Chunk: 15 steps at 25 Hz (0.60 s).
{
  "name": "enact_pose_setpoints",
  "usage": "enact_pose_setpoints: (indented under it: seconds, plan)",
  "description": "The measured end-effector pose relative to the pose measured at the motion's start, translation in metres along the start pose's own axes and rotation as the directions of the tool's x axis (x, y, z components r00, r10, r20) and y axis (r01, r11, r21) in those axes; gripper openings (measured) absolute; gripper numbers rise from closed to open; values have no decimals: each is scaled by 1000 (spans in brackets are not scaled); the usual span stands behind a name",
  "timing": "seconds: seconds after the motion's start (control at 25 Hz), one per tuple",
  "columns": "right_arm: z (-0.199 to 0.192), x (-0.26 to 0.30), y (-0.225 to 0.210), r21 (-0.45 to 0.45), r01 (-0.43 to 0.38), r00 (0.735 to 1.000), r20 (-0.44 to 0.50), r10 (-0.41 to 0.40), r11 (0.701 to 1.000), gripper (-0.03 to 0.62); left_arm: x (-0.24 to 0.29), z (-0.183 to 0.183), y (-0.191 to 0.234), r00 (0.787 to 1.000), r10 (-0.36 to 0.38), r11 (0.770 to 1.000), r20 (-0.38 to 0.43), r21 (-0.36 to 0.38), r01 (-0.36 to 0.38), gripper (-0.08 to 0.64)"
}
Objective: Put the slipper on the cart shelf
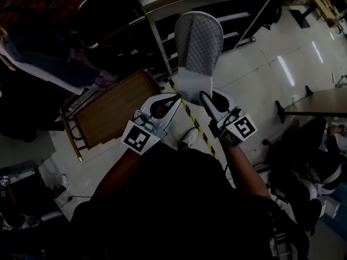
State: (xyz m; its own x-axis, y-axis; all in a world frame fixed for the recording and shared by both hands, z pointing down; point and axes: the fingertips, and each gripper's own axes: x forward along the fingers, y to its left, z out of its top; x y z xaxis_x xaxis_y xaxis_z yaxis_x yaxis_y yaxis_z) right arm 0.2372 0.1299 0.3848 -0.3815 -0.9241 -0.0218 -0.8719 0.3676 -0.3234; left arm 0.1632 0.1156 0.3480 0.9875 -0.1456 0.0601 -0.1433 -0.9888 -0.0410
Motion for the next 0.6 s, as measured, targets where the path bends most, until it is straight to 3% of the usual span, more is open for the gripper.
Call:
enact_pose_setpoints:
  seconds: [0.4,0.6]
  plan:
    - [-55,-3,-40,219,-46,984,-157,82,975,66,37,-10,-10,999,-15,1000,-31,-15,14,2]
    - [-76,0,-58,276,-25,964,-248,96,961,67,55,-12,-2,999,-27,1000,-24,-16,26,2]
